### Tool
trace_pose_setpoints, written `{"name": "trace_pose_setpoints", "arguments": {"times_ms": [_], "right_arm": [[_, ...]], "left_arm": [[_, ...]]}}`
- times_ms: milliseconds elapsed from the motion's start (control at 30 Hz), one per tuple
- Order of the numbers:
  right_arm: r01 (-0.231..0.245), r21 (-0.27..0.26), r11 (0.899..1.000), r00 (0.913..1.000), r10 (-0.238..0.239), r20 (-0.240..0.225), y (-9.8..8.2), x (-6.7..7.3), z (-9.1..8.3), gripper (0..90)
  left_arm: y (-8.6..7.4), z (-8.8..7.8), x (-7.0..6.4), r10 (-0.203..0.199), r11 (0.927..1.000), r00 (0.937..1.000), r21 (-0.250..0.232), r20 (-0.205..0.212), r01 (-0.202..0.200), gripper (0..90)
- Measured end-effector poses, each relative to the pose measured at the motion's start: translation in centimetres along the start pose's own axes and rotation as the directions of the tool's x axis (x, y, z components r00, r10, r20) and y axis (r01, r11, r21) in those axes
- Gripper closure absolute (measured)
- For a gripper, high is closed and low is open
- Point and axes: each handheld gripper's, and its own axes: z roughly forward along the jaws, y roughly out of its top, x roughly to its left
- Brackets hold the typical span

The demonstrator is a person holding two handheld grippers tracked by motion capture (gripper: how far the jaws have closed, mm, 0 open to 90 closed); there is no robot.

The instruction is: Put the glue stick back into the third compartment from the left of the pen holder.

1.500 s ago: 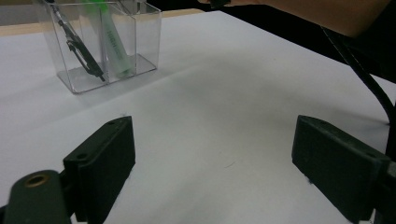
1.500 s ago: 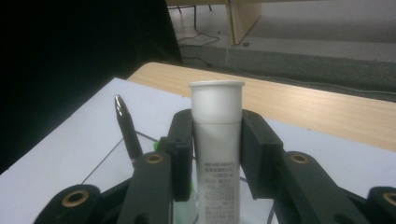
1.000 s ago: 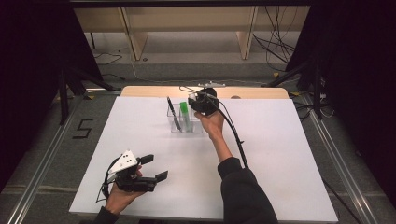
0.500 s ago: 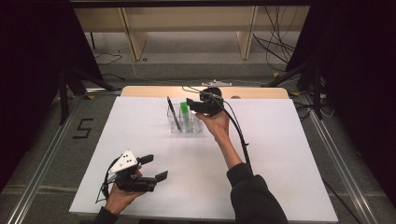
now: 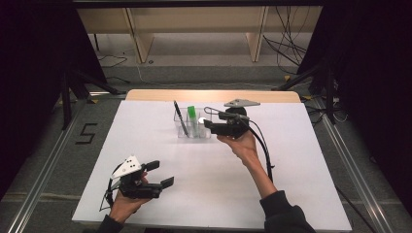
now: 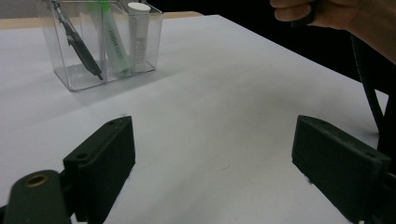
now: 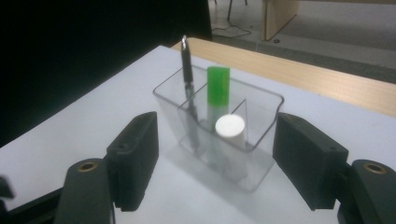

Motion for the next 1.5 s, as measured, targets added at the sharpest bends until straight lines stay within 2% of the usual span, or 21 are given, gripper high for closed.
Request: {"name": "trace_pose_setpoints", "arguments": {"times_ms": [133,367,600,833,1167,1500], "right_arm": [[0.01,-0.005,1.0,0.9997,-0.011,-0.021,-1.6,0.2,-1.7,30.6],[0.01,-0.021,1.0,0.9995,-0.011,-0.029,-3.6,0.5,-4.0,30.0],[0.013,-0.018,1.0,0.9994,-0.013,-0.032,-5.3,0.6,-5.5,28.3],[-0.011,-0.022,1.0,0.9984,0.009,-0.056,-7.6,0.4,-6.9,27.8],[-0.001,-0.013,1.0,0.9991,0.0,-0.043,-10.2,0.5,-8.6,25.0],[-0.005,-0.042,0.999,0.9994,0.003,-0.036,-13.0,0.6,-10.7,23.9]], "left_arm": [[0.0,0.0,0.1,-0.011,0.9999,0.9999,-0.002,0.0,0.011,13.0],[0.0,0.1,0.3,-0.031,0.9995,0.9995,-0.009,-0.003,0.031,13.0],[0.0,0.2,0.3,-0.032,0.9994,0.9995,-0.012,-0.004,0.032,13.0],[0.0,0.3,0.3,-0.027,0.9996,0.9996,-0.003,-0.002,0.027,13.0],[-0.1,0.2,0.1,-0.013,0.9999,0.9998,0.01,0.017,0.013,13.0],[-0.1,0.2,-0.1,-0.007,0.9999,0.9997,0.008,0.023,0.007,13.0]]}}
